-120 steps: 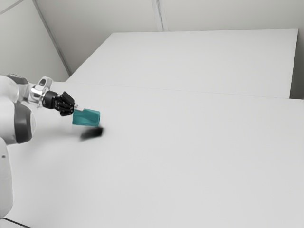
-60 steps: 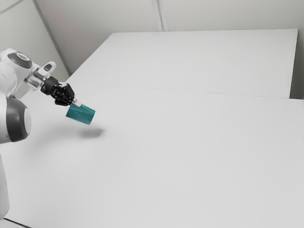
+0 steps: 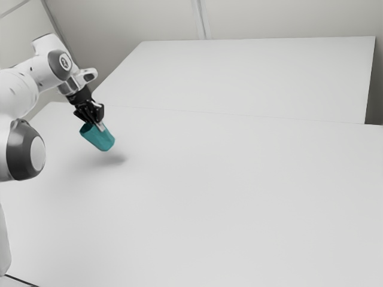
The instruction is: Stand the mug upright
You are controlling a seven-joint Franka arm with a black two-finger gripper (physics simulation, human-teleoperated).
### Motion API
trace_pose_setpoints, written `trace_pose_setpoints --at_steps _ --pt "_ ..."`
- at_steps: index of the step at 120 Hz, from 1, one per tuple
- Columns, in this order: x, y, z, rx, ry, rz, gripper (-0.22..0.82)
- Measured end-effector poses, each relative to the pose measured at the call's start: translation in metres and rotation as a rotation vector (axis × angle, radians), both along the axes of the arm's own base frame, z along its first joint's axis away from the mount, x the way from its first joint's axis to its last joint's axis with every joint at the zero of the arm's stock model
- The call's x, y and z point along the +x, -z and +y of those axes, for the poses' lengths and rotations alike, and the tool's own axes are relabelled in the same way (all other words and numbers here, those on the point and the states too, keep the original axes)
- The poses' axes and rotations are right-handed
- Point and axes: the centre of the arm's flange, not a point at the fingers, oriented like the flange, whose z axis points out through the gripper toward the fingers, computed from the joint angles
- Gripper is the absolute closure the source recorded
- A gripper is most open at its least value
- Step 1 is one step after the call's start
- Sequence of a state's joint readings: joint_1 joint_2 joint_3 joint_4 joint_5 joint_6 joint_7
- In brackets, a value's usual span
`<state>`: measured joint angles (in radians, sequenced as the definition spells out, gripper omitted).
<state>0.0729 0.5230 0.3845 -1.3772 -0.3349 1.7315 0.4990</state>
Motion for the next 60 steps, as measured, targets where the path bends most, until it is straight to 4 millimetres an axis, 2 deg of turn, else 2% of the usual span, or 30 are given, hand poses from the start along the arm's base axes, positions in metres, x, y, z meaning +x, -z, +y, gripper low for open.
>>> trace_pose_setpoints --at_steps 17,31,46,60 --pt "0.007 0.003 -0.017 0.105 0.024 -0.004 0.79" --pt "0.0 0.012 -0.033 0.147 0.029 0.007 0.79" --pt "-0.004 0.012 -0.047 0.192 0.03 0.003 0.79" --pt "-0.007 0.014 -0.051 0.223 0.017 -0.004 0.79"
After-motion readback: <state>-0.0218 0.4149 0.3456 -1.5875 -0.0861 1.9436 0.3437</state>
